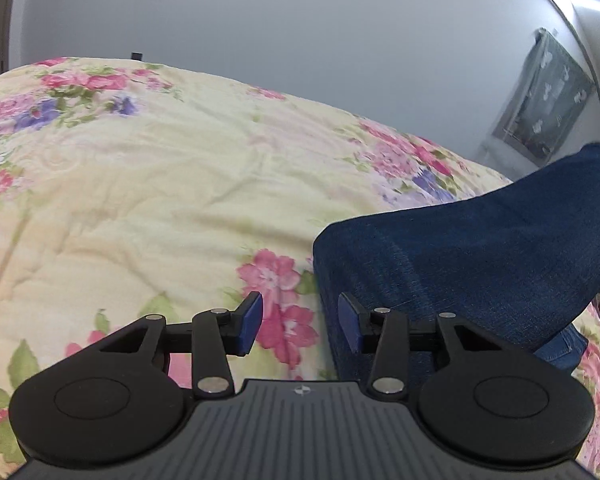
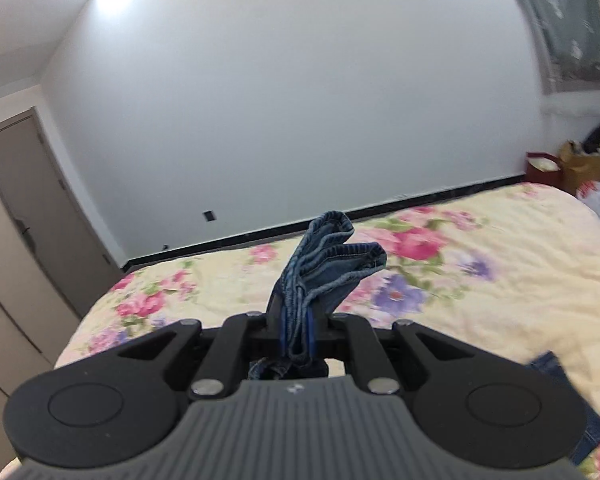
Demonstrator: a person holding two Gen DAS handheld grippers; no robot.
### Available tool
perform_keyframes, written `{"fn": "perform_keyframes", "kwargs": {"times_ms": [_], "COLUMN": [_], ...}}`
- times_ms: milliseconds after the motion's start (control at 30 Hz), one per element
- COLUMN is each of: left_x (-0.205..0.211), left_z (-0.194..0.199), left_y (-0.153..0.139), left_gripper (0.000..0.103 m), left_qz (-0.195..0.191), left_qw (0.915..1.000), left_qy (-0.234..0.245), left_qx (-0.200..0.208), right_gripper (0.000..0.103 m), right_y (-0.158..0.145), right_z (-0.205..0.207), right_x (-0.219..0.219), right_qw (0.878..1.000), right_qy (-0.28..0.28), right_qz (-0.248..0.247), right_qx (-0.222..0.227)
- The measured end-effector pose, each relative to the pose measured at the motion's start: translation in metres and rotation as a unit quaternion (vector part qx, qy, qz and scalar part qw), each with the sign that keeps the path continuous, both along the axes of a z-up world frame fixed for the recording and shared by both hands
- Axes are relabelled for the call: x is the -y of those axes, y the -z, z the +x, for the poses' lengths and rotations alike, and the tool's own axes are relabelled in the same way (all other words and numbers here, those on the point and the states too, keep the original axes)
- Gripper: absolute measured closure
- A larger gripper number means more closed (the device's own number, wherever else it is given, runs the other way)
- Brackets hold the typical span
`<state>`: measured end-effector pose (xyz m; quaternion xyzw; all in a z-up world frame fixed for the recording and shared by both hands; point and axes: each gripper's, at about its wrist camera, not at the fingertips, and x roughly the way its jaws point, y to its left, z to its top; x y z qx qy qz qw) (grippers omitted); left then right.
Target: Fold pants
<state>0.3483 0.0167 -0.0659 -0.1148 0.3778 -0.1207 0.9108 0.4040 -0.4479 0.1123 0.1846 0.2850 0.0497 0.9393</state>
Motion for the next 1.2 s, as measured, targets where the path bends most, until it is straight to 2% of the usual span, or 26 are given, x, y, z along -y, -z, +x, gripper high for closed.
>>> {"fn": "perform_keyframes", "kwargs": {"times_ms": [100,167,267,367,433,500,600,700,733,833,933,1000,1100,1200], "left_x": [0.036,0.056,0.083,0.107,0.118,0.122,0.12,0.116,0.115,0.112,0.114,0.115,0.12,0.121], "left_z": [0.008,0.014,0.019,0.025,0.032,0.035,0.036,0.036,0.036,0.037,0.037,0.037,0.037,0.037], "left_y": [0.016,0.027,0.04,0.056,0.071,0.085,0.089,0.083,0.082,0.083,0.084,0.085,0.085,0.082], "left_gripper": [0.057,0.06,0.064,0.069,0.07,0.071,0.071,0.071,0.071,0.071,0.071,0.071,0.071,0.071], "left_qz": [0.026,0.037,0.049,0.085,0.113,0.123,0.112,0.106,0.106,0.098,0.09,0.081,0.089,0.093], "left_qw": [0.9991,0.998,0.9956,0.9914,0.9877,0.9854,0.9873,0.9882,0.9882,0.9888,0.9897,0.9906,0.9898,0.9892], "left_qy": [0.031,0.047,0.075,0.092,0.09,0.086,0.07,0.066,0.065,0.057,0.049,0.05,0.051,0.053], "left_qx": [-0.011,-0.02,-0.029,-0.038,-0.061,-0.08,-0.087,-0.088,-0.089,-0.097,-0.1,-0.098,-0.099,-0.101], "right_gripper": [0.098,0.098,0.098,0.098,0.098,0.098,0.098,0.097,0.098,0.098,0.099,0.1,0.099,0.088], "right_y": [0.073,0.132,0.211,0.256,0.264,0.264,0.26,0.248,0.24,0.193,0.156,0.168,0.228,0.261], "right_z": [-0.002,-0.004,-0.01,-0.016,-0.021,-0.023,-0.02,-0.012,-0.009,-0.006,-0.006,-0.003,0.0,-0.011], "right_x": [0.085,0.135,0.175,0.197,0.203,0.203,0.2,0.192,0.188,0.176,0.16,0.166,0.187,0.201], "right_qw": [0.996,0.988,0.972,0.967,0.969,0.97,0.968,0.968,0.971,0.988,0.997,0.994,0.98,0.972], "right_qy": [0.061,0.105,0.15,0.154,0.141,0.132,0.129,0.13,0.126,0.08,0.046,0.058,0.097,0.152], "right_qz": [0.013,0.029,0.042,0.088,0.094,0.091,0.093,0.07,0.059,0.057,0.0,-0.025,-0.021,-0.021], "right_qx": [-0.056,-0.107,-0.175,-0.185,-0.179,-0.182,-0.193,-0.202,-0.195,-0.118,-0.065,-0.088,-0.171,-0.178]}}
